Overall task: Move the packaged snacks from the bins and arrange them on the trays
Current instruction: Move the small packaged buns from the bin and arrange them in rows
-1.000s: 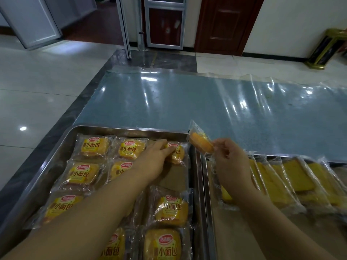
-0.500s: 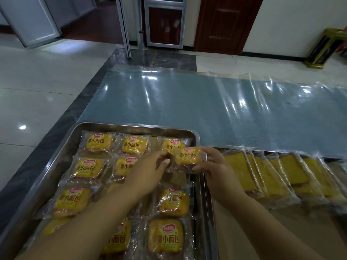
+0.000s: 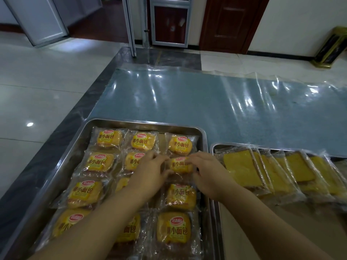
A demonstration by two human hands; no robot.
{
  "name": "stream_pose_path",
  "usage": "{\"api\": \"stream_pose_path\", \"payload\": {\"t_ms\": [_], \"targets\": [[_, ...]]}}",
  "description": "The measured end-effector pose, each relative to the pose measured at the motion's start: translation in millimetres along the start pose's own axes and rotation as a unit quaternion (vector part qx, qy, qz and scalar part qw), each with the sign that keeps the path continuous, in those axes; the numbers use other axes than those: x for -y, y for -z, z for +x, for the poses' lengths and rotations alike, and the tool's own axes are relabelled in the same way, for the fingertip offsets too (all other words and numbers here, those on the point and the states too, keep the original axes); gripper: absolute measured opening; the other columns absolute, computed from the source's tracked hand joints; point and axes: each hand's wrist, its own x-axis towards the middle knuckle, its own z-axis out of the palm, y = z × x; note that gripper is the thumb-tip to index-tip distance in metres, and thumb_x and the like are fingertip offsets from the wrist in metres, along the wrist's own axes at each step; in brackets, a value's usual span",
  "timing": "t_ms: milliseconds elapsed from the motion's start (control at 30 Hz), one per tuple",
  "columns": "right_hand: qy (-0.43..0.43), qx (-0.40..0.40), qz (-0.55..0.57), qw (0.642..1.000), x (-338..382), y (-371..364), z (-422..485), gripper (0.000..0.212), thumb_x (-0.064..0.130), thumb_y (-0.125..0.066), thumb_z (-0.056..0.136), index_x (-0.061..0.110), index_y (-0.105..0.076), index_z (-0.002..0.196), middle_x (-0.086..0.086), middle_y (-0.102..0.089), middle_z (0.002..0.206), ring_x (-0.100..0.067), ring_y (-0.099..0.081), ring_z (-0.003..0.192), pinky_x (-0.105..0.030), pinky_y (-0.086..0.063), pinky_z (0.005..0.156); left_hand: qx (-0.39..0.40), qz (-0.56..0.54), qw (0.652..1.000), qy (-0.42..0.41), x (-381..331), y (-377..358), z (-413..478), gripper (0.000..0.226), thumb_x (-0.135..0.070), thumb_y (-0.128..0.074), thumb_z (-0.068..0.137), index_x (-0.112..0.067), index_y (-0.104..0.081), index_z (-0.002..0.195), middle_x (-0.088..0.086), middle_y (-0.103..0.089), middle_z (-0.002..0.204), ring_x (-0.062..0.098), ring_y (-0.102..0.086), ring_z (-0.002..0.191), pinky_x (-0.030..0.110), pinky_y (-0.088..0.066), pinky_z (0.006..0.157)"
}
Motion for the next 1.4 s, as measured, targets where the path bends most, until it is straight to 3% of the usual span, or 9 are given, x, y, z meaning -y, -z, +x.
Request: {"api": "stream_pose_path", "payload": {"t_ms": [233,400,567,667,833,1000,1100,1200,1400], "targets": [[0.012,-0.006,-0.074,0.997,19.2,-27.0,14.8,0.041,0.028,-0.049,0.095,0.028,-0.046,0.135,0.001,-0.045,0.137,-0.021,-0.040,0.123,-0.038,-0.040,0.098,-0.058,0.139,0.988,-0.034,32.1,19.6,-15.6,0.036,-0.033,-0.051,0.092,-0.027,-0.053,0.128,-0.002,-0.046,0.132,0.019,-0.028,0.124,0.034,-0.029,0.102],[-0.027,-0.013,-0.107,0.994,16.8,-42.1,14.7,0.045,0.022,-0.061,0.087,0.028,-0.051,0.131,0.000,-0.042,0.137,-0.022,-0.035,0.126,-0.040,-0.037,0.102,0.032,0.164,0.986,-0.029,53.8,31.7,-26.5,0.052,-0.038,-0.047,0.094,-0.029,-0.033,0.143,-0.003,-0.022,0.152,0.020,-0.009,0.140,0.037,-0.017,0.113],[-0.056,-0.013,-0.107,0.993,22.9,-44.5,18.4,0.051,0.027,-0.065,0.084,0.027,-0.048,0.131,-0.002,-0.041,0.137,-0.024,-0.033,0.126,-0.040,-0.038,0.101,0.088,0.190,0.977,-0.028,55.9,31.8,-27.6,0.058,-0.042,-0.041,0.095,-0.034,-0.016,0.147,-0.006,-0.003,0.157,0.023,0.004,0.143,0.042,-0.014,0.114],[-0.063,-0.014,-0.091,0.994,27.1,-41.4,21.0,0.049,0.030,-0.064,0.084,0.026,-0.048,0.130,-0.001,-0.042,0.135,-0.024,-0.035,0.124,-0.040,-0.038,0.101,0.070,0.172,0.982,-0.043,57.2,34.2,-25.2,0.056,-0.042,-0.046,0.093,-0.034,-0.025,0.145,-0.006,-0.015,0.155,0.020,-0.006,0.141,0.040,-0.019,0.113],[-0.034,-0.105,-0.066,0.992,28.7,-30.9,39.8,0.041,0.029,-0.049,0.093,0.021,-0.047,0.133,-0.003,-0.045,0.135,-0.023,-0.035,0.126,-0.038,-0.038,0.102,-0.026,0.148,0.986,-0.072,64.3,46.8,-10.2,0.040,-0.038,-0.046,0.094,-0.030,-0.046,0.133,-0.006,-0.041,0.138,0.013,-0.028,0.128,0.031,-0.029,0.104],[-0.059,-0.022,-0.096,0.993,19.1,-36.7,64.7,0.057,0.042,-0.040,0.097,0.024,-0.020,0.147,-0.006,-0.017,0.155,-0.028,-0.007,0.143,-0.046,-0.022,0.113,0.019,0.162,0.985,-0.051,68.6,50.5,22.5,0.050,-0.044,-0.035,0.096,-0.027,-0.029,0.144,-0.002,-0.021,0.154,0.019,-0.008,0.142,0.038,-0.017,0.113],[-0.064,0.043,-0.116,0.990,8.5,-47.0,71.7,0.062,0.046,-0.032,0.098,0.027,-0.001,0.149,-0.005,0.006,0.158,-0.030,0.014,0.143,-0.048,-0.004,0.115,0.091,0.190,0.977,-0.042,73.7,42.3,36.8,0.059,-0.047,-0.027,0.098,-0.024,-0.009,0.149,-0.002,0.002,0.158,0.020,0.010,0.144,0.039,-0.008,0.115],[-0.077,0.057,-0.117,0.989,1.8,-56.7,71.5,0.066,0.051,-0.028,0.097,0.028,0.007,0.148,-0.004,0.017,0.157,-0.030,0.023,0.140,-0.047,0.005,0.112,0.130,0.198,0.971,-0.035,78.7,33.1,41.0,0.059,-0.051,-0.018,0.097,-0.026,-0.001,0.149,-0.003,0.016,0.156,0.019,0.017,0.142,0.043,-0.010,0.115],[-0.103,0.056,-0.116,0.986,0.5,-66.0,70.1,0.068,0.055,-0.024,0.095,0.028,0.011,0.147,-0.005,0.022,0.155,-0.031,0.026,0.139,-0.048,0.006,0.110,0.127,0.204,0.969,-0.046,79.4,25.3,37.7,0.059,-0.052,-0.015,0.097,-0.026,-0.003,0.149,-0.004,0.013,0.157,0.019,0.013,0.143,0.043,-0.016,0.113]]}}
